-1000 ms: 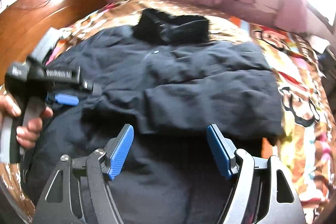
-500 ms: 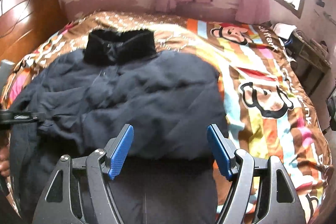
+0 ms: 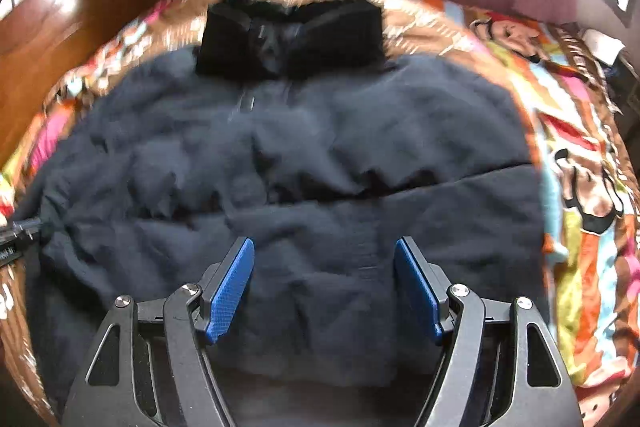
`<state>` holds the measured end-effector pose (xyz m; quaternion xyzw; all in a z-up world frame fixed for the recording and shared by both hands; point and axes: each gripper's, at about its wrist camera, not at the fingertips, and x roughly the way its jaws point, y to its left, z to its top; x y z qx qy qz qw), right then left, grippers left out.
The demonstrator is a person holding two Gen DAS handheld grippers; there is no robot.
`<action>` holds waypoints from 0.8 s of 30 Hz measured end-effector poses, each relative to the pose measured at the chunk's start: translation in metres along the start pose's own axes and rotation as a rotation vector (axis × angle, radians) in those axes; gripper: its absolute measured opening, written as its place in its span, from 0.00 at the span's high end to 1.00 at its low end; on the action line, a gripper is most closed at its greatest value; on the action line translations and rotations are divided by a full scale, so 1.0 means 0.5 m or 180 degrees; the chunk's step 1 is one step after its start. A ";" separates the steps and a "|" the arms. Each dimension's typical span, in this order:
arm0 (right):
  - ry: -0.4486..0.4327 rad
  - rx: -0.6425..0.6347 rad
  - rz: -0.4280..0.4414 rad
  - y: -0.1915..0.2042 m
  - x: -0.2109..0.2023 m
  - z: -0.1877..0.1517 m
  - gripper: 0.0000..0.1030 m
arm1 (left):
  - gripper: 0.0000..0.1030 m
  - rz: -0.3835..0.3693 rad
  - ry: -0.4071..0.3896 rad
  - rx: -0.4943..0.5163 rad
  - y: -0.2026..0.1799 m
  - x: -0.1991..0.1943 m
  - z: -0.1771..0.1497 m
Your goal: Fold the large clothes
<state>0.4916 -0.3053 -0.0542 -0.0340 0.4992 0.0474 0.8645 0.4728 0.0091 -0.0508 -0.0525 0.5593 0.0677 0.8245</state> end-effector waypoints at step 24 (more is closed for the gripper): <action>-0.0390 -0.0363 -0.0069 0.198 -0.018 0.005 0.18 | 0.20 -0.0481 -0.0237 -0.2238 0.466 -0.048 -0.142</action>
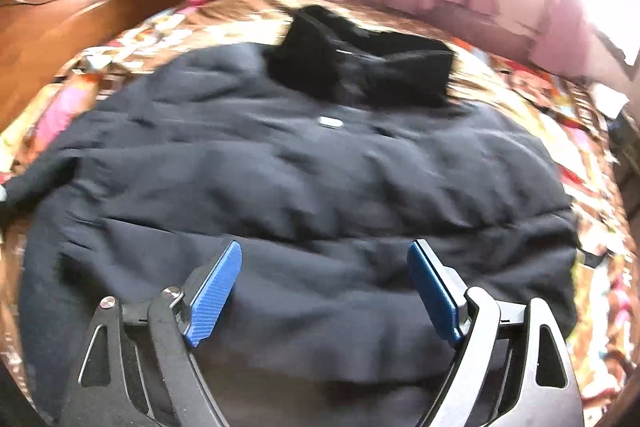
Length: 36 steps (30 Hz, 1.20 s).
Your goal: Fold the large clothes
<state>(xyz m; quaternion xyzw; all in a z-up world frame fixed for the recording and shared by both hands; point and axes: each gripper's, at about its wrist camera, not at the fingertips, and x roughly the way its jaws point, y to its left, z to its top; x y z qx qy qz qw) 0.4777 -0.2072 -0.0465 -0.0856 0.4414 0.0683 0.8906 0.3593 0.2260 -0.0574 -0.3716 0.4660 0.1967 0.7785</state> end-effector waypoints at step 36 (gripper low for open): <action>-0.0139 0.0133 0.0167 0.085 0.031 -0.008 0.02 | 0.94 -0.0263 -0.1456 0.1225 -0.187 -0.215 0.181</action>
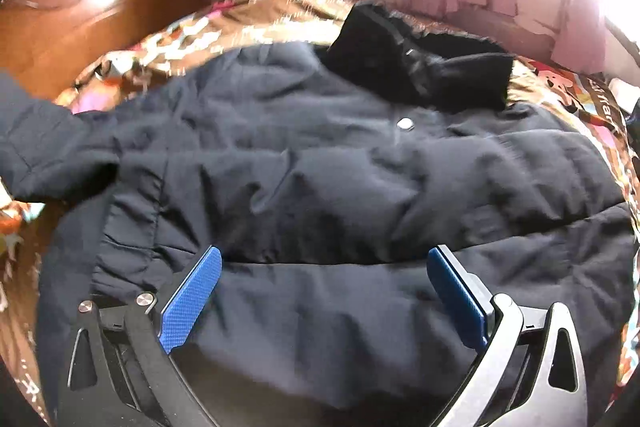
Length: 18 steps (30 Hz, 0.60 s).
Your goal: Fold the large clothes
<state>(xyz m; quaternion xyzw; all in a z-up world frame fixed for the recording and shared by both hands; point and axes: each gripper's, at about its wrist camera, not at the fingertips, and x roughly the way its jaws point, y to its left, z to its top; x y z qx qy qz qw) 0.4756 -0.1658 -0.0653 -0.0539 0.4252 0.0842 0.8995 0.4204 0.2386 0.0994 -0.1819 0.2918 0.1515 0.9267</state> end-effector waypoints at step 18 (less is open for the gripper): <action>-0.0237 0.0935 0.0366 -0.376 -0.160 -0.013 0.02 | 0.94 -0.1699 0.0767 0.1171 -0.545 -0.023 -0.147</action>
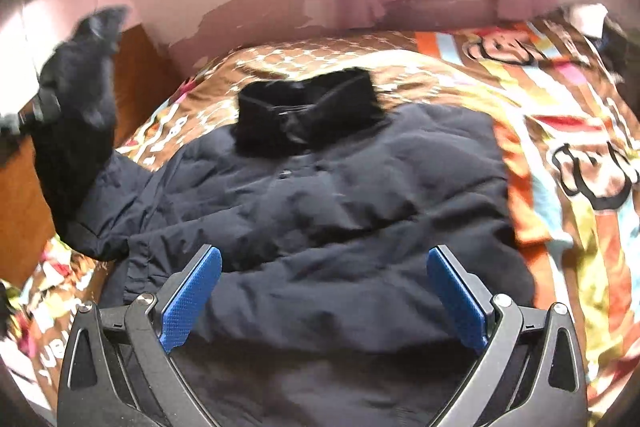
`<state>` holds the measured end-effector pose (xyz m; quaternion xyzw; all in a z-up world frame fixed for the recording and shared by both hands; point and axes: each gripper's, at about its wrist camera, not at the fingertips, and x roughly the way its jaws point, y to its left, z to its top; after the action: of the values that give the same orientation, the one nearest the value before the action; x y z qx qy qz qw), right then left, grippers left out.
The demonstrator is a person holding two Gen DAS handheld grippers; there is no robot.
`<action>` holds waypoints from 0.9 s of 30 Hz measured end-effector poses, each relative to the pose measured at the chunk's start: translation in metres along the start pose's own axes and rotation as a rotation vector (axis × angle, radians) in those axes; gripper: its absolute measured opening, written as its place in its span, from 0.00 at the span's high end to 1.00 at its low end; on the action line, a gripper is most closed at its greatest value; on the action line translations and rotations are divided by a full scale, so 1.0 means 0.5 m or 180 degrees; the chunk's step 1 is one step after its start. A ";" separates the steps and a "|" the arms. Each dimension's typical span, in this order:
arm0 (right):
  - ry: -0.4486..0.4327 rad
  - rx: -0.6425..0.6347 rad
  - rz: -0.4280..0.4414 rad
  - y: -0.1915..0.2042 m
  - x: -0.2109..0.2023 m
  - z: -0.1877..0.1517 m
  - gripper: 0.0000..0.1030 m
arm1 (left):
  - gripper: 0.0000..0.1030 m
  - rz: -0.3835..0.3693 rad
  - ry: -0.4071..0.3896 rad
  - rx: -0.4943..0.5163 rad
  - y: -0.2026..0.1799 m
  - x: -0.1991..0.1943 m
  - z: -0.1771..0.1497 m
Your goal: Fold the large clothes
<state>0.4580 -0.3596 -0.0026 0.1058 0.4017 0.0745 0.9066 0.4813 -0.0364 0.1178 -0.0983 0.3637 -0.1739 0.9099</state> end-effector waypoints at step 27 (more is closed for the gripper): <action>0.0778 0.1745 0.1478 -0.200 0.104 -0.074 0.02 | 0.54 -0.0226 0.1520 0.0534 -0.136 0.208 -0.252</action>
<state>0.4699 -0.4397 -0.0891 0.4230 0.4773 0.1798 0.7490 0.4471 -0.1461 -0.0167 0.0087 0.5489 -0.2535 0.7965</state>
